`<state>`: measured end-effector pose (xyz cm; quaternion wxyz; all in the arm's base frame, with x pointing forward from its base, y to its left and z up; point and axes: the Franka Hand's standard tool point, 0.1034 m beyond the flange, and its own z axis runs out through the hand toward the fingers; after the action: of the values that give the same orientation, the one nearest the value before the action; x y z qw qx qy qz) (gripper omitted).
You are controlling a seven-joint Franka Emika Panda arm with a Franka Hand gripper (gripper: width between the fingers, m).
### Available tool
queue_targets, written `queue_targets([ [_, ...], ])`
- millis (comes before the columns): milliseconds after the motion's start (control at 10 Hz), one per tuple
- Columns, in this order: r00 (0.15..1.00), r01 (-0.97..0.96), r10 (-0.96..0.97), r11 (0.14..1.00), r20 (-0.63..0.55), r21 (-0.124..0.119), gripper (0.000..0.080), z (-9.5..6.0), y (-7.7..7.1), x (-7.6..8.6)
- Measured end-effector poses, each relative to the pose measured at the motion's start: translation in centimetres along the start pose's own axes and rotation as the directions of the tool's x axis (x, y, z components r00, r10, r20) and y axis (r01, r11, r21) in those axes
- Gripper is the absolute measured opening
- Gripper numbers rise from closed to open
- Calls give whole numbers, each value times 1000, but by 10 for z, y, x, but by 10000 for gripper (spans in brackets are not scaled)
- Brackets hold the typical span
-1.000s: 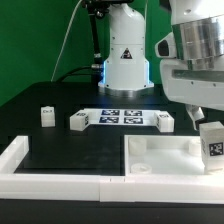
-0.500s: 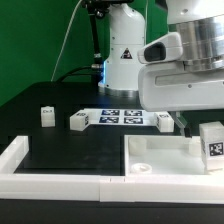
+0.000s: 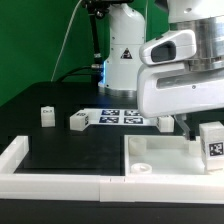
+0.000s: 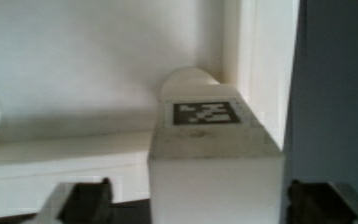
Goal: Assemble one leg
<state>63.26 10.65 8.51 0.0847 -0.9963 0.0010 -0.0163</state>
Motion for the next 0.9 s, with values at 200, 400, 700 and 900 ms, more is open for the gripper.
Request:
queue_targets([
  [200, 1000, -2, 2, 1000, 0, 0, 291, 0, 0, 0],
  [400, 999, -40, 40, 999, 0, 0, 291, 0, 0, 0],
  [700, 928, -372, 372, 928, -18, 6, 291, 1, -2, -1],
  [900, 754, -657, 657, 754, -23, 8, 291, 2, 0, -2],
])
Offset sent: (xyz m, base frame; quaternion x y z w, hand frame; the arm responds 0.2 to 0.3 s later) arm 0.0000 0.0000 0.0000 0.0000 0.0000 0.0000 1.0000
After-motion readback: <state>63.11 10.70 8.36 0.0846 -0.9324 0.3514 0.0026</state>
